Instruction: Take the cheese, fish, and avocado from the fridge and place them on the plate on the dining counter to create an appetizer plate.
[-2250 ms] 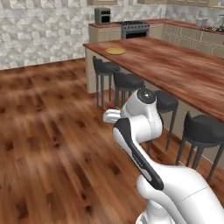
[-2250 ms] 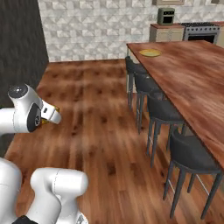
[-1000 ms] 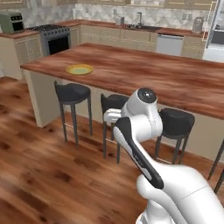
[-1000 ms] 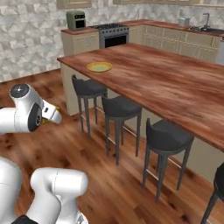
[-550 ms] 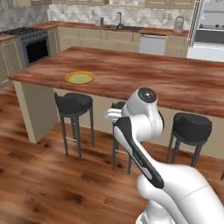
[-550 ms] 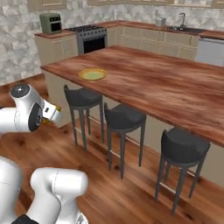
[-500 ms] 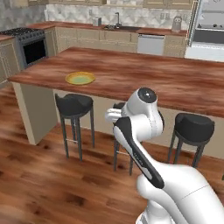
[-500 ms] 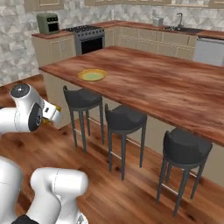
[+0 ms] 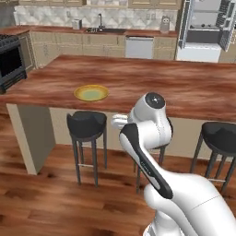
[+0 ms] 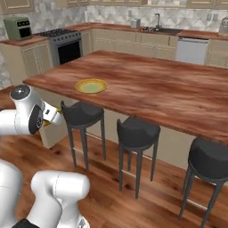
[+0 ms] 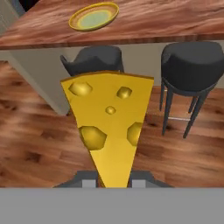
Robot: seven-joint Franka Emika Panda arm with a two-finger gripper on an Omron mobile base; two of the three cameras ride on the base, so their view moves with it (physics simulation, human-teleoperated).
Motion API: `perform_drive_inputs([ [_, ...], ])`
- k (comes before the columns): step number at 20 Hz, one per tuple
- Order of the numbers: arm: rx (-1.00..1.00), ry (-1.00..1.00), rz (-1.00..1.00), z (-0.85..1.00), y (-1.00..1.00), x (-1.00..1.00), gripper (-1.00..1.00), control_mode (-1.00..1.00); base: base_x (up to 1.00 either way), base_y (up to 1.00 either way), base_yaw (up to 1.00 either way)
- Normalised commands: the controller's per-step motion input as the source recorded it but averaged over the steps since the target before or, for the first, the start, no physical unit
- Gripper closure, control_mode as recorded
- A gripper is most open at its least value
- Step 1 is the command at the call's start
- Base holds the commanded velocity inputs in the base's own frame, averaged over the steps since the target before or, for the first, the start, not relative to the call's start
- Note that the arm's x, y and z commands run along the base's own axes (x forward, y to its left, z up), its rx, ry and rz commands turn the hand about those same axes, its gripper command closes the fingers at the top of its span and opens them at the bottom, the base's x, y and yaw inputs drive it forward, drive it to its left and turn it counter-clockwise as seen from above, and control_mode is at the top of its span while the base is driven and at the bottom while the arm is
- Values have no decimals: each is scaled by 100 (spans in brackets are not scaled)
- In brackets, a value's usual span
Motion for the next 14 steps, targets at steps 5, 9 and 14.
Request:
perform_drive_inputs([
  [5,0,0,0,0,0,0,100,100,91,100,-35],
  [9,0,0,0,0,0,0,100,100,91,100,-35],
  [14,0,0,0,0,0,0,100,100,88,96,-35],
])
